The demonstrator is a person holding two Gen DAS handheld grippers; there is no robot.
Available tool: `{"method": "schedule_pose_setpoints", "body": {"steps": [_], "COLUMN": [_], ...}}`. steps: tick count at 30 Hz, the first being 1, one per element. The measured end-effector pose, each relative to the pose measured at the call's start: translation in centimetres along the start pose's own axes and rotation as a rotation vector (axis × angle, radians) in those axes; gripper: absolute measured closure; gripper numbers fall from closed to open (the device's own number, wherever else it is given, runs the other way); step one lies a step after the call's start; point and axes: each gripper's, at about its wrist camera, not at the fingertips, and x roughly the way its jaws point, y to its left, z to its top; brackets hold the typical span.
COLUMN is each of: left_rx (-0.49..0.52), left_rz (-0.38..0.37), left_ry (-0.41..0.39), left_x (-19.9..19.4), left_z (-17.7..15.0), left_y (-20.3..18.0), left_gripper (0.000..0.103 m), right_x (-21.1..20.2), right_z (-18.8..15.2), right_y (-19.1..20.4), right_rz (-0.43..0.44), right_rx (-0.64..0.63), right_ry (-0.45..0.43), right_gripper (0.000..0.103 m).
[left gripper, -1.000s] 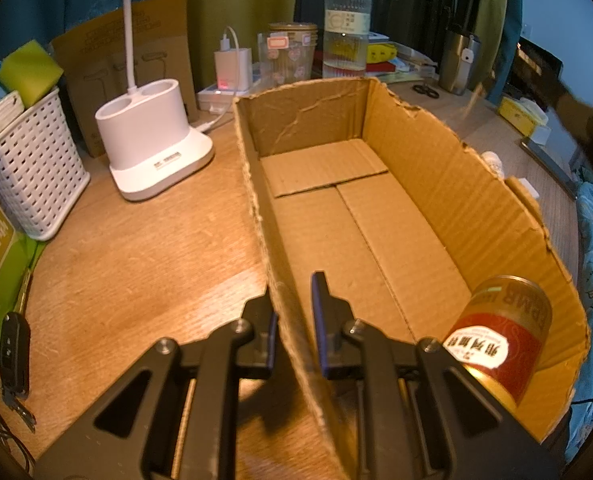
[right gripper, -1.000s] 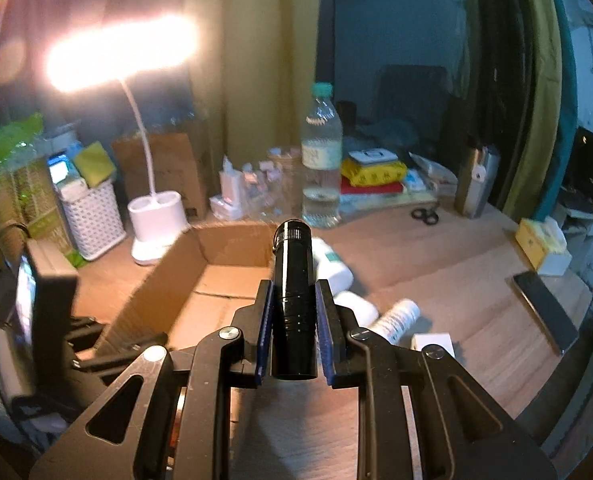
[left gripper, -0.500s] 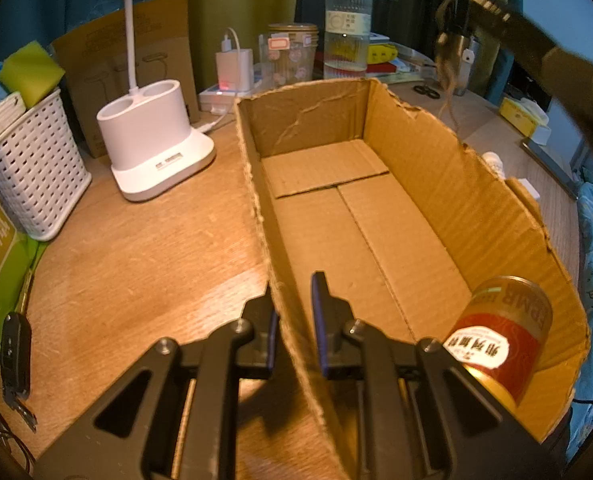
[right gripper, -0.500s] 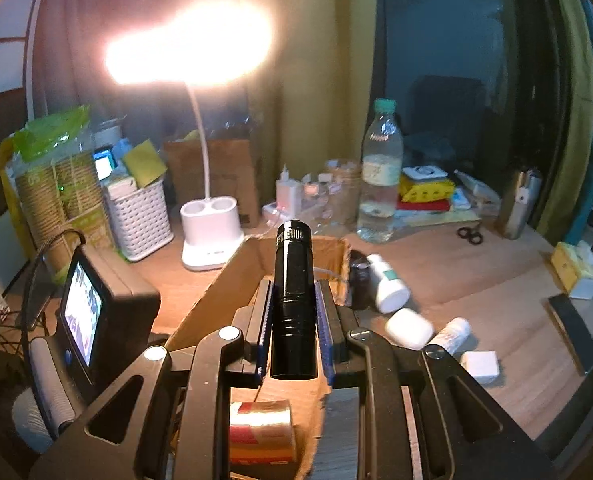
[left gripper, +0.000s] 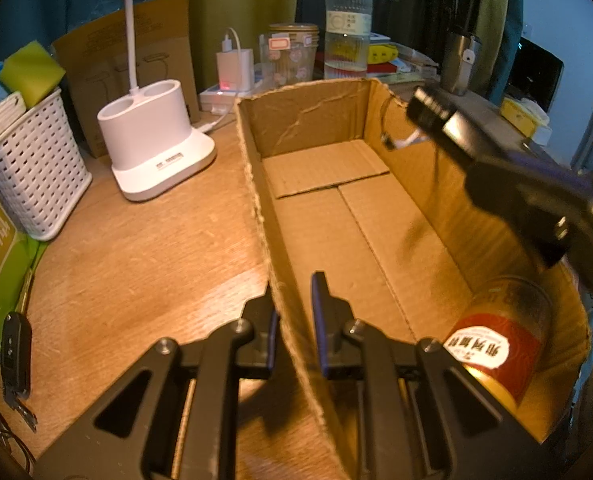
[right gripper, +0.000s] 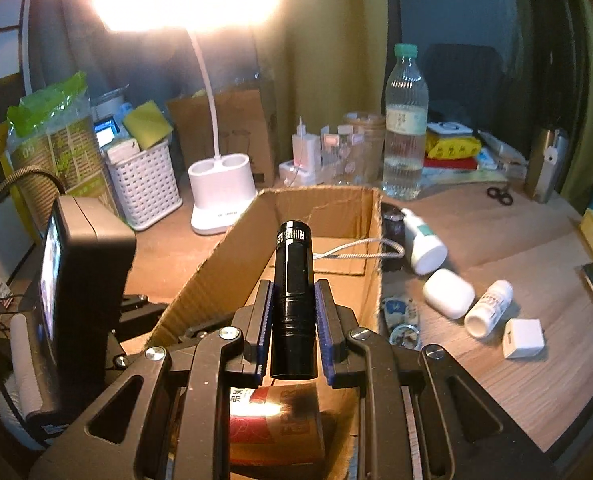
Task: Organize rigid objects
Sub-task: 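Carry the black flashlight into the box and release it with the right gripper, then move the right gripper to the white charger plug and grasp it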
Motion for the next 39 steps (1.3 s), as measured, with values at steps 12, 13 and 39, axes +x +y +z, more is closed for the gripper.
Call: {"method": "schedule_pose_setpoints", "body": {"steps": [12,13,39], "left_rx": [0.0,0.0,0.001], "left_rz": [0.0,0.001,0.001], "left_ry": [0.001,0.001,0.001], "left_x": [0.0,0.0,-0.1], "left_z": [0.0,0.0,0.0], "left_y": [0.0,0.0,0.1], "left_gripper": [0.088,0.088,0.088], "right_x": [0.9,0.8,-3.5], "right_z": [-0.5,-0.5,-0.8], "right_y": [-0.2,-0.3,-8.6], "right_rz": [0.029,0.028,-0.152], "right_rx": [0.022,0.022,0.173], "right_ry": [0.042,0.041,-0.059], "right_gripper": [0.079,0.078,0.068]}}
